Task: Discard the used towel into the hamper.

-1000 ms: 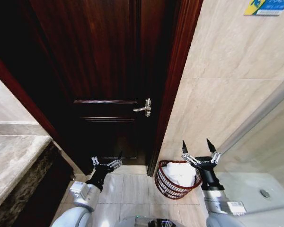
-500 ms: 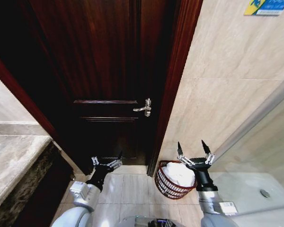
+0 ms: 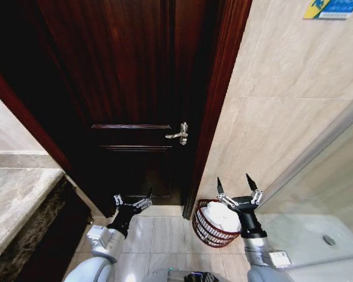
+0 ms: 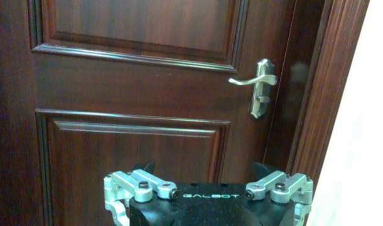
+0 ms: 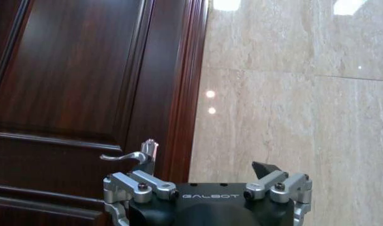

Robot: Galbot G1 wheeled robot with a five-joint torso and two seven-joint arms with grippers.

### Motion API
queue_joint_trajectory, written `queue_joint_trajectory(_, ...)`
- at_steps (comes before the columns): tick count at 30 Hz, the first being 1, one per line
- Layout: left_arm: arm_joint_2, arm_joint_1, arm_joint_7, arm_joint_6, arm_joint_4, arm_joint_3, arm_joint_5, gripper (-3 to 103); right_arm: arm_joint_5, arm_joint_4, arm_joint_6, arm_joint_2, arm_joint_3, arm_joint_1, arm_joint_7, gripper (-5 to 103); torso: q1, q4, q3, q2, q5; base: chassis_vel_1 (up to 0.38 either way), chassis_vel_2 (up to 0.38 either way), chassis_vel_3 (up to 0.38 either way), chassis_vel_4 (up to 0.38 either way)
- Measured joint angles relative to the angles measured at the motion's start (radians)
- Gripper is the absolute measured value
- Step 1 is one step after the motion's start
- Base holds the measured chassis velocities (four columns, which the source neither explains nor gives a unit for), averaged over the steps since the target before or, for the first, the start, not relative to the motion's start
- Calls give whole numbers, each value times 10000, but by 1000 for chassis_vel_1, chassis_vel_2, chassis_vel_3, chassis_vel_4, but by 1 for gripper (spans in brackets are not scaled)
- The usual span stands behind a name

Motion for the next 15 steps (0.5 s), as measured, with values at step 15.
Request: queue_joint_trajectory(15,0,0,0,0,0,0,0,100,4,-7,0,-5,9,-2,-4,100,0,0,0,0,0,0,0,0,0)
